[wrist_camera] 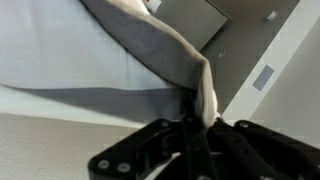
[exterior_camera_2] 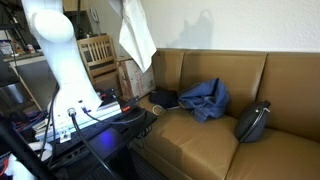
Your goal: Pick the white cloth on the couch and put it in the bag
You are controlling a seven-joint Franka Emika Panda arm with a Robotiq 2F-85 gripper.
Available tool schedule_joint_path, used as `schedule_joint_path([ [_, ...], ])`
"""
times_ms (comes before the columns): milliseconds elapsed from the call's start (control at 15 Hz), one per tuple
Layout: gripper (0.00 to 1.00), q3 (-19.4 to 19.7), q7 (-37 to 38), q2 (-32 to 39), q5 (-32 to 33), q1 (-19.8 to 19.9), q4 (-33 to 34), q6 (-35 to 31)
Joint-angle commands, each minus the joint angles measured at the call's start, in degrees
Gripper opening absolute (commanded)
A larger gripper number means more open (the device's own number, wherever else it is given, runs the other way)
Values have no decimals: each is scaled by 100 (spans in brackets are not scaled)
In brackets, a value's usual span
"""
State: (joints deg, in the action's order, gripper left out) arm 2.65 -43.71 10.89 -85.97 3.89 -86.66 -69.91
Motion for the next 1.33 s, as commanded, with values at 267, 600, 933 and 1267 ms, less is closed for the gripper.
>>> schedule_joint_path([
  [267, 2, -9, 15, 11, -2, 12, 22, 9],
  [600, 1, -9, 15, 11, -2, 12, 21, 9],
  [933, 1, -455, 511, 56, 1316, -790, 1039, -838],
  [1267, 1, -1004, 1521, 426, 2795, -1514, 2773, -1012],
])
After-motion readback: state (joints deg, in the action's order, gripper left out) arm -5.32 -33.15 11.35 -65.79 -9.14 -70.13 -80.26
